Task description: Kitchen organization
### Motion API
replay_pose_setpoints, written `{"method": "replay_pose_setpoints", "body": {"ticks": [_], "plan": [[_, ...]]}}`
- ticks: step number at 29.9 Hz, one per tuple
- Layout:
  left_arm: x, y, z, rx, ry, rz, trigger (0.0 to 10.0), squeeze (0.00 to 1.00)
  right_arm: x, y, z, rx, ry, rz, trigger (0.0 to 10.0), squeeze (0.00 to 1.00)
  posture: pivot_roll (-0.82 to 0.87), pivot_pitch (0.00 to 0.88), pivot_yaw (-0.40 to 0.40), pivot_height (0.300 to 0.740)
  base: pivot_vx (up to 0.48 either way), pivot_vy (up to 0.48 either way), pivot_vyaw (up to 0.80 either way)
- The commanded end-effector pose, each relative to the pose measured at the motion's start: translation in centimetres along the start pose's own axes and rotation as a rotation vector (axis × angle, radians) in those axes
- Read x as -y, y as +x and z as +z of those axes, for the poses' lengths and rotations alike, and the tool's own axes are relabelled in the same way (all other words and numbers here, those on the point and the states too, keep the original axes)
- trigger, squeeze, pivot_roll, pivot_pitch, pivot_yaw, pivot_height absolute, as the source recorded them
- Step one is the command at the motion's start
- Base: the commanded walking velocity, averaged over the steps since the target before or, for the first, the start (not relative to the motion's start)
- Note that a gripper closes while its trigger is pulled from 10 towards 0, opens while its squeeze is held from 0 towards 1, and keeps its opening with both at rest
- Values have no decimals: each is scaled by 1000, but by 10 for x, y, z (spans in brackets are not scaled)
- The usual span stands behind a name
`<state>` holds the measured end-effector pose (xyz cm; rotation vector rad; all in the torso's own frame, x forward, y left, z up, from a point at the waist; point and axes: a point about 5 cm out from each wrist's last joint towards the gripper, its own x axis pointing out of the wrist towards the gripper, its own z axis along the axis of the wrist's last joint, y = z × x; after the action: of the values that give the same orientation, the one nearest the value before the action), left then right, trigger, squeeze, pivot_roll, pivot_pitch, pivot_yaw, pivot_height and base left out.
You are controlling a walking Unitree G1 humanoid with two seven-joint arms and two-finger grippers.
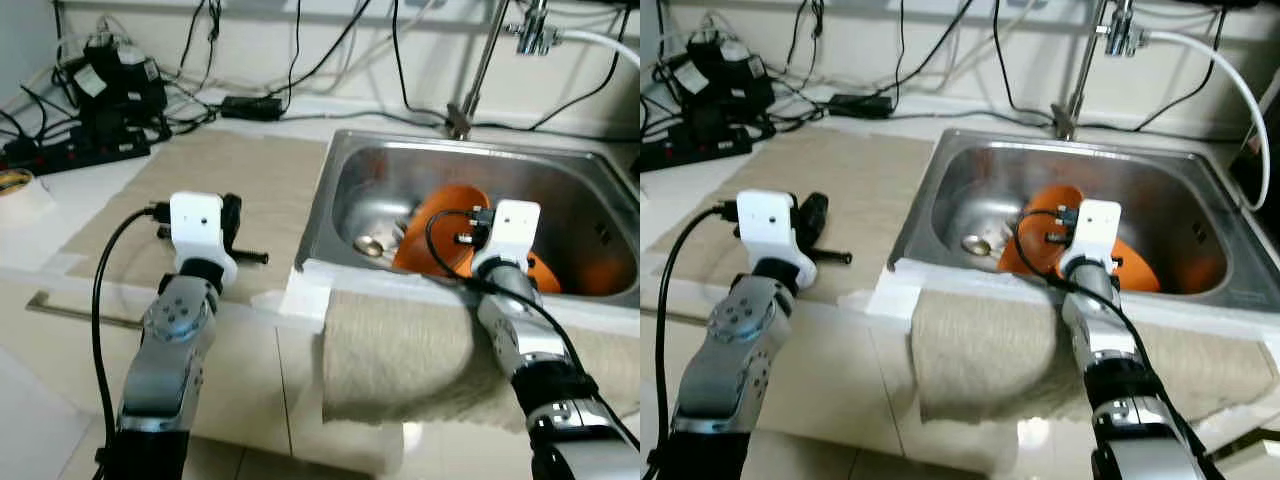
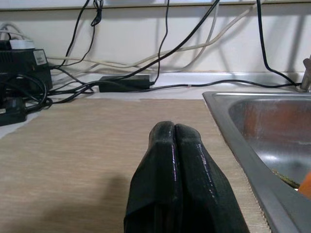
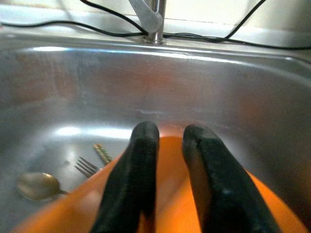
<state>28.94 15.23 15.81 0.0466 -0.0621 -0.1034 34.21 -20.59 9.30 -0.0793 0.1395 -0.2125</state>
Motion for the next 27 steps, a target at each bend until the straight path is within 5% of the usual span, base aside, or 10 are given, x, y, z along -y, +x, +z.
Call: {"method": "replay_pose_setpoints", "body": {"ticks": [1, 8, 10, 14, 19, 27], "plan": [[1, 0, 4, 5, 7, -9, 10000, 0, 34, -12, -42, -141, -191, -73, 10000, 1000, -3, 0, 64, 740, 0, 0, 0], [0, -2, 3, -4, 11, -10, 10000, 0, 31, -12, -49, -173, -276, -19, 10000, 1000, 0, 0, 65, 740, 0, 0, 0], [0, -2, 2, -12, 9, -8, 10000, 0, 27, -9, -44, -148, -302, 10, 10000, 0, 1, 0, 64, 740, 0, 0, 0], [0, 1, 1, -25, 4, -5, 10000, 0, 19, -5, -34, -94, -306, 48, 10000, 0, 1, 0, 59, 740, 0, 0, 0], [-4, 8, -2, -45, -6, 20, 10000, 0, -1, -2, 3, 113, -217, 108, 10000, 0, -2, 0, 57, 740, 0, 0, 0], [-9, 11, -3, -41, -2, 66, 10000, 0, -28, -38, 41, 400, -177, 126, 10000, 0, -13, 0, 54, 740, 0, 0, 0]]}}
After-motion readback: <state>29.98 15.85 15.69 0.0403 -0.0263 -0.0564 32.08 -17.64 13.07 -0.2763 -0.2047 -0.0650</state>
